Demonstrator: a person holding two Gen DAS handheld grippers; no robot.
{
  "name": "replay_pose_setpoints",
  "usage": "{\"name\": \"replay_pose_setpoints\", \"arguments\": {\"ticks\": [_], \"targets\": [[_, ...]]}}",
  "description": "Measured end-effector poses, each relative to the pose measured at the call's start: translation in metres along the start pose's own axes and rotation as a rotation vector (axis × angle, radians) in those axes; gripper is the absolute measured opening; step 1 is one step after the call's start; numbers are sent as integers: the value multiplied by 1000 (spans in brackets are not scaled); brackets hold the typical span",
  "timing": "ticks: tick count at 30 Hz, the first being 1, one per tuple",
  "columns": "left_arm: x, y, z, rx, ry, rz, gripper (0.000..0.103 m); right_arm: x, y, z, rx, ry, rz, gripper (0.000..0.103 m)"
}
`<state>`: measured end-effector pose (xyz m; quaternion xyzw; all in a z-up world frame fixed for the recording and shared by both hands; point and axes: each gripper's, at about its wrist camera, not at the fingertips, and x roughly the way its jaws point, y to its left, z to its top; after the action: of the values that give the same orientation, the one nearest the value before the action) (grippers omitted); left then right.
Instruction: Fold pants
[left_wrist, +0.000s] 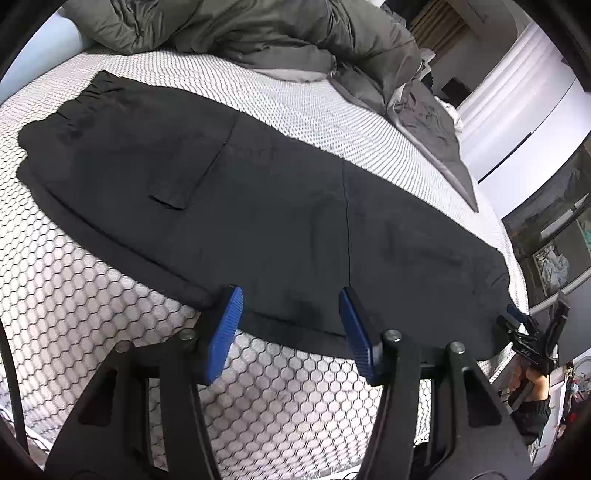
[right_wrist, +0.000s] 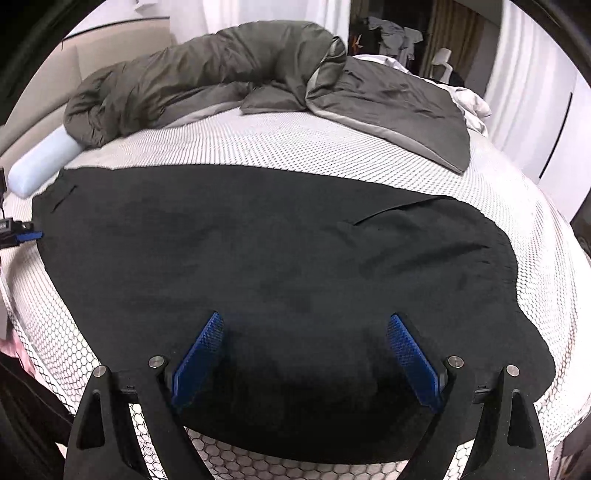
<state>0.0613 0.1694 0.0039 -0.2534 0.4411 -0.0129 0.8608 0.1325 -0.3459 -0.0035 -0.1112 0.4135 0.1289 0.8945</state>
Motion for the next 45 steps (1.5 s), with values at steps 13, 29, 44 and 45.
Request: {"name": "replay_pose_setpoints", "arguments": {"ticks": [13, 29, 44, 45], "targets": [[41, 10, 19, -121, -45, 56, 0, 7, 20, 4, -46, 3, 16, 92], [11, 21, -8, -43, -62, 68, 0, 0, 46, 9, -93, -28, 118, 92], [-9, 31, -3, -67, -105, 6, 0, -2, 137, -6, -371, -5, 352, 70], [-9, 32, -3, -68, -103, 6, 0, -5, 138, -9, -381, -9, 365, 70]]}}
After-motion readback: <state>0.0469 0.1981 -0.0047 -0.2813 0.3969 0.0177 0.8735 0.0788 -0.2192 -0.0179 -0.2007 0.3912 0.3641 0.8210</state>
